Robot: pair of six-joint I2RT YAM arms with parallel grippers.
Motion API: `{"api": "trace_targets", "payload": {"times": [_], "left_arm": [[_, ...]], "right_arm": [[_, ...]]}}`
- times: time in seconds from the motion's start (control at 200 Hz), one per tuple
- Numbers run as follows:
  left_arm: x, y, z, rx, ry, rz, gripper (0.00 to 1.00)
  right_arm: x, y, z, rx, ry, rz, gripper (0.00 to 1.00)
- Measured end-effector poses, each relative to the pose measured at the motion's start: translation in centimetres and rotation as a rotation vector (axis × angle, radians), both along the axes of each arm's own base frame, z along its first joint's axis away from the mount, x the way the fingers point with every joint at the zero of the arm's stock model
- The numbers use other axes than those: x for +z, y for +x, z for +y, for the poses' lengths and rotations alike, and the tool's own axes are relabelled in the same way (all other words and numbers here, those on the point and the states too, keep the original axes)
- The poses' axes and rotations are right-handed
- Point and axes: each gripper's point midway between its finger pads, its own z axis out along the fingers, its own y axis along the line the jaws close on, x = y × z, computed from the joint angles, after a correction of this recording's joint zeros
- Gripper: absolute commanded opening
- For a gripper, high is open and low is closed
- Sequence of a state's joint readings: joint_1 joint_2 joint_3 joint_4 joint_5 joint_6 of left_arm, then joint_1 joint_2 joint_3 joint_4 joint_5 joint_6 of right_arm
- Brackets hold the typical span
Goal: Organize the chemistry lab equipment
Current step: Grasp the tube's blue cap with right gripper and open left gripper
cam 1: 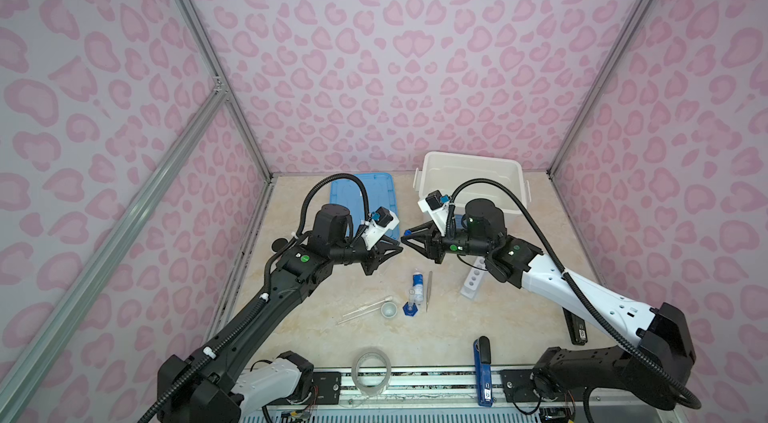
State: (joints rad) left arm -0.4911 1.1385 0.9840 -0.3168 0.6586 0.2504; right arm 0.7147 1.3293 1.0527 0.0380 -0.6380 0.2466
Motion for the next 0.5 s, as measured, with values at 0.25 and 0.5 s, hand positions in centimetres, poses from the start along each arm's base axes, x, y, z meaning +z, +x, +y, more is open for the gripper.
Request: {"api": "trace_targets", "payload": {"times": [0.25, 0.5], "left_arm": [[0.01, 0.0, 0.0, 0.0, 0.0, 0.0, 0.13], [0.04, 0.02, -0.01, 0.001, -0.002, 0.001, 0.13]], "right_arm": [[-0.37, 0.01, 0.23, 0.005, -0.005, 0.007, 0.2], [-0.26, 0.0, 0.36, 0.01, 0.003, 0.008, 0.08]]}}
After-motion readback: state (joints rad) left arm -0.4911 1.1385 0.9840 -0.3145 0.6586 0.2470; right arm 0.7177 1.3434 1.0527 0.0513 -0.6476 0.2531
